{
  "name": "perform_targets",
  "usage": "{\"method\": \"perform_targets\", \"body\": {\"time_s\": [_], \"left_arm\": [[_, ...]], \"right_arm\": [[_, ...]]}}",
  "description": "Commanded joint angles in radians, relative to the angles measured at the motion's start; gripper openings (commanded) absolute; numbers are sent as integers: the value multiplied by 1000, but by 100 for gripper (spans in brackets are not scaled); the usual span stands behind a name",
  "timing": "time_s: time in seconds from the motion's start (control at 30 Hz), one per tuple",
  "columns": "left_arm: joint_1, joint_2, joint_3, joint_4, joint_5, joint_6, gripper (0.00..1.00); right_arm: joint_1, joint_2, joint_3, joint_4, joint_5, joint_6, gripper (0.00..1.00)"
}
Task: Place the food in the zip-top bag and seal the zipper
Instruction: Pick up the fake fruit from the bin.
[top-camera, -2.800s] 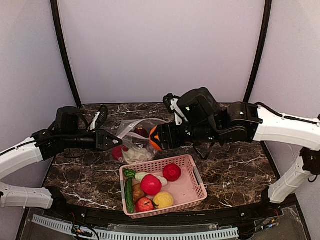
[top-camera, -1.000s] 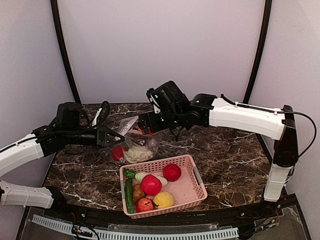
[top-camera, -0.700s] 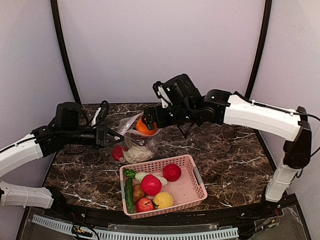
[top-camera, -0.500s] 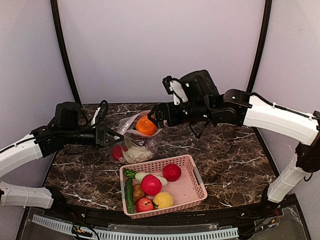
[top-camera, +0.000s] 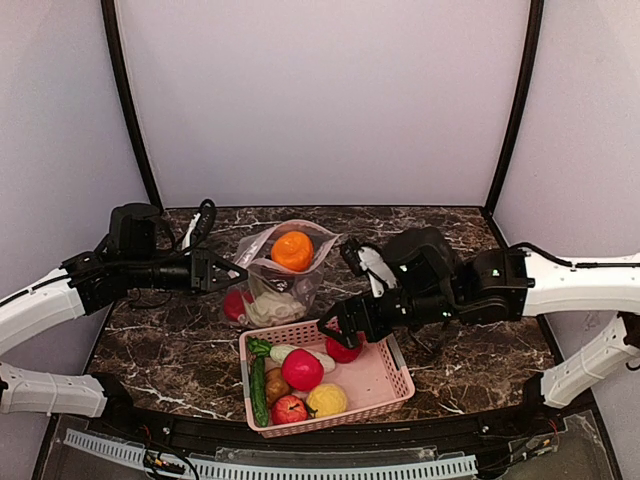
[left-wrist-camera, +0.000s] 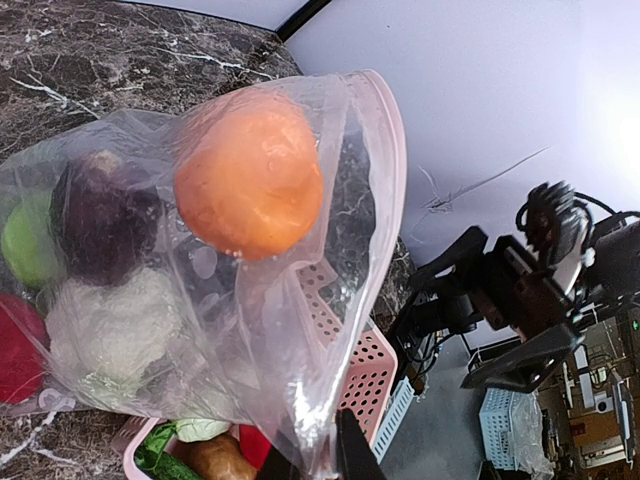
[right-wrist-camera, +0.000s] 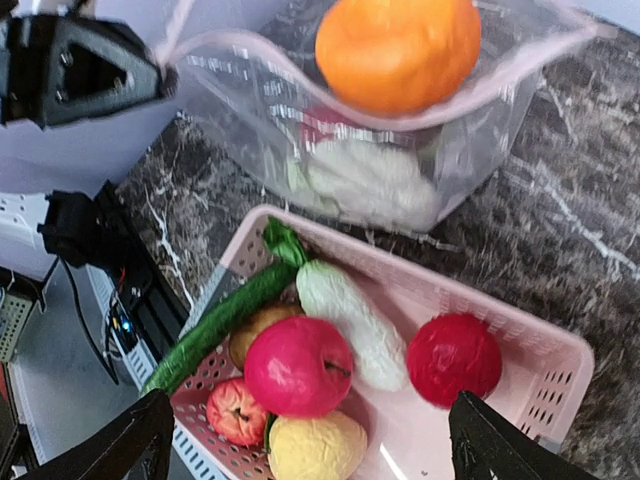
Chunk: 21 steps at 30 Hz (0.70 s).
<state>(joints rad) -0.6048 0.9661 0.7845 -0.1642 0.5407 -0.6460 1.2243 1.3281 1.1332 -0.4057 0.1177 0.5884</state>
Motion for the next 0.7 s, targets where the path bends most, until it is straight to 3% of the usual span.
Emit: {"method": "perform_targets", "body": {"time_s": [0.0, 0.27, 0.67], "left_arm": [[4, -17, 21, 22, 7, 2, 1], [3, -16, 24, 24, 14, 2, 1], [3, -31, 28, -3, 10, 4, 1]], "right_arm": [[72, 11, -81, 68, -17, 124, 93], [157, 182, -26, 50, 19, 138, 94], [176, 358, 90, 1, 30, 90, 94]]}}
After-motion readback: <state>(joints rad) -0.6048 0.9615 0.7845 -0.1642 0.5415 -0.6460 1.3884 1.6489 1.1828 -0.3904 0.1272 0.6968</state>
